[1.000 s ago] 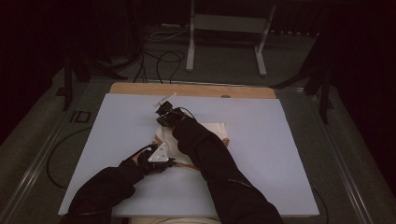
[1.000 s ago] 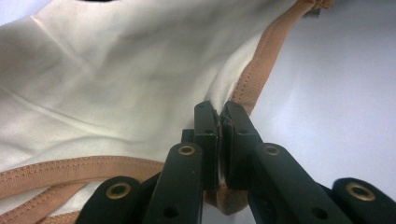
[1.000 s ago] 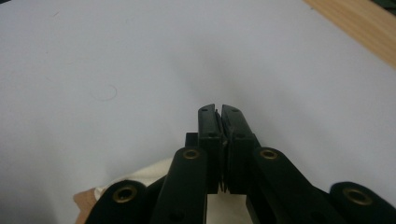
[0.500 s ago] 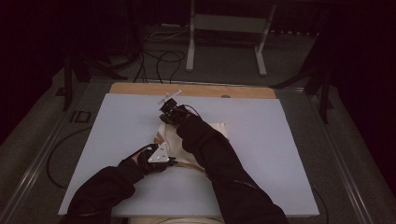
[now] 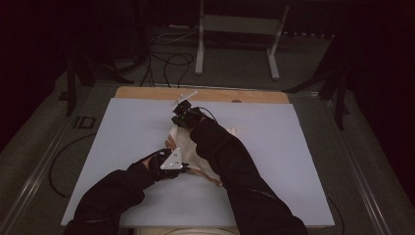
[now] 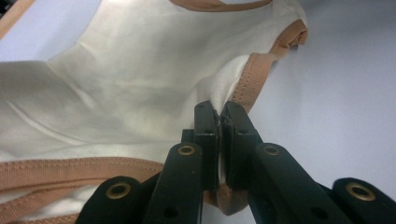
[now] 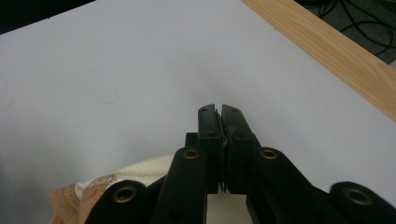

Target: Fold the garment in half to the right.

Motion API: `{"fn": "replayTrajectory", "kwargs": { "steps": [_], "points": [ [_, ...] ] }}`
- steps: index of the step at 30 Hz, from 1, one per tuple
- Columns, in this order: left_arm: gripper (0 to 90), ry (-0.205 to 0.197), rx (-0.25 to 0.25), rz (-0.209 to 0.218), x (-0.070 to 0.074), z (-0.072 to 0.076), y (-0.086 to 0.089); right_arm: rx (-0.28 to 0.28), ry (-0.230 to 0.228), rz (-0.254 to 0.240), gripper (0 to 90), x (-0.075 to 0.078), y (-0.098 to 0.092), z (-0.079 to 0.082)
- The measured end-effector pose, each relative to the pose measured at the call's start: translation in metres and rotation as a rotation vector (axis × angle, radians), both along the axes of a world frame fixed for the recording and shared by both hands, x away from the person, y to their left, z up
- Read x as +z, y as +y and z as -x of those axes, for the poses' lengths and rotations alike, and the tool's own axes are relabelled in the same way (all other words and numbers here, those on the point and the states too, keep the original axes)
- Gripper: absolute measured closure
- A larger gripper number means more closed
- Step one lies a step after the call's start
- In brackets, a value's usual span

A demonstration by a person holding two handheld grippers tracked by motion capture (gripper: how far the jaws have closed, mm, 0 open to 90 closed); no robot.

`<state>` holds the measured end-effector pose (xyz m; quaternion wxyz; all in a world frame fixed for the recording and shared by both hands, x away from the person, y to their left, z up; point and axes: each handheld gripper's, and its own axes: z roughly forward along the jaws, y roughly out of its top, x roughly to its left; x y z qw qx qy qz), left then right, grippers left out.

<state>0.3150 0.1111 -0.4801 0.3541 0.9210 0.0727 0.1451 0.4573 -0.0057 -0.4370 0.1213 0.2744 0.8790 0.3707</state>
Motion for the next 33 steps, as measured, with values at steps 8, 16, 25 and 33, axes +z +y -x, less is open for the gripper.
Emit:
{"fn": "replayTrajectory", "kwargs": {
  "steps": [8, 16, 25, 33],
  "points": [
    [86.7, -0.008, -0.033, -0.023, 0.005, 0.0, -0.008, -0.008, -0.011, -0.02, 88.3, 0.006, -0.013, 0.003],
    [86.7, -0.024, -0.067, -0.045, 0.01, 0.0, -0.017, -0.021, -0.028, -0.024, 88.3, 0.012, -0.028, 0.005],
    [86.7, -0.024, -0.097, -0.049, 0.014, -0.004, -0.034, -0.051, -0.025, -0.043, 88.3, 0.016, -0.046, 0.004],
    [86.6, -0.023, -0.121, -0.057, 0.015, -0.007, -0.046, -0.07, -0.025, -0.048, 88.3, 0.018, -0.064, 0.003]
  ]
}}
